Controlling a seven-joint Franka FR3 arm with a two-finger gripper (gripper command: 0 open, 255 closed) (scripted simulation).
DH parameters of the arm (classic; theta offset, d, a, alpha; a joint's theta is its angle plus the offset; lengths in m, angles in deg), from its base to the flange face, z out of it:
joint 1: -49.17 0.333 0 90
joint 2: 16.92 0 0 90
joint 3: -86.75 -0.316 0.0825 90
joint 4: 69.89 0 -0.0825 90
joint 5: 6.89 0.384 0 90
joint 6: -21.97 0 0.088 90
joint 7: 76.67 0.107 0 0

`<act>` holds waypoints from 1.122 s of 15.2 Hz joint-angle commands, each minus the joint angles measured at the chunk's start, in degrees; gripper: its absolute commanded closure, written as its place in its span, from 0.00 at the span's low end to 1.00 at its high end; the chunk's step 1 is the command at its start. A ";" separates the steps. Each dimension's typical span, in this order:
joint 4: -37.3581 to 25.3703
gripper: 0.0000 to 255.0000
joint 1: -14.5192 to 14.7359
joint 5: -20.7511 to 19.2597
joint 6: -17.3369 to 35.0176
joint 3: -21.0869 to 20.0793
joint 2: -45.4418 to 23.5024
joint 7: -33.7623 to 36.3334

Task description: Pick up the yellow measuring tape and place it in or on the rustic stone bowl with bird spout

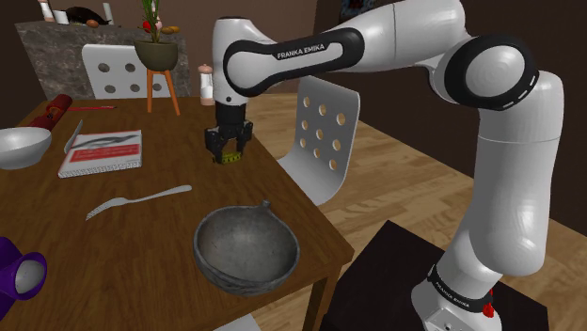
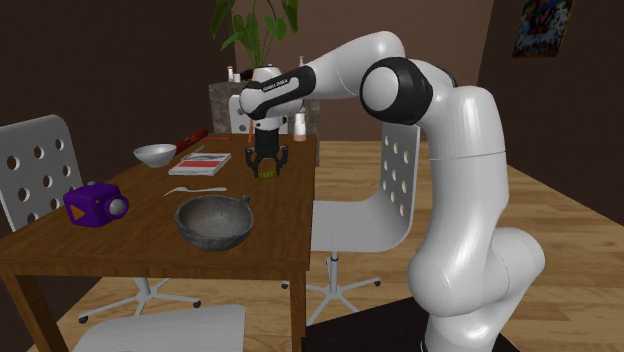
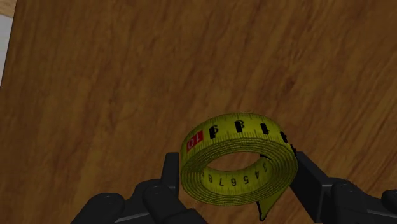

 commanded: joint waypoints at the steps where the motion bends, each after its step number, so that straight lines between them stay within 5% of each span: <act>1: -1.09 1.00 0.04 0.12 -1.40 -0.07 0.31 -0.02; 17: -14.20 1.00 0.88 0.10 -13.98 -0.35 -0.20 -0.13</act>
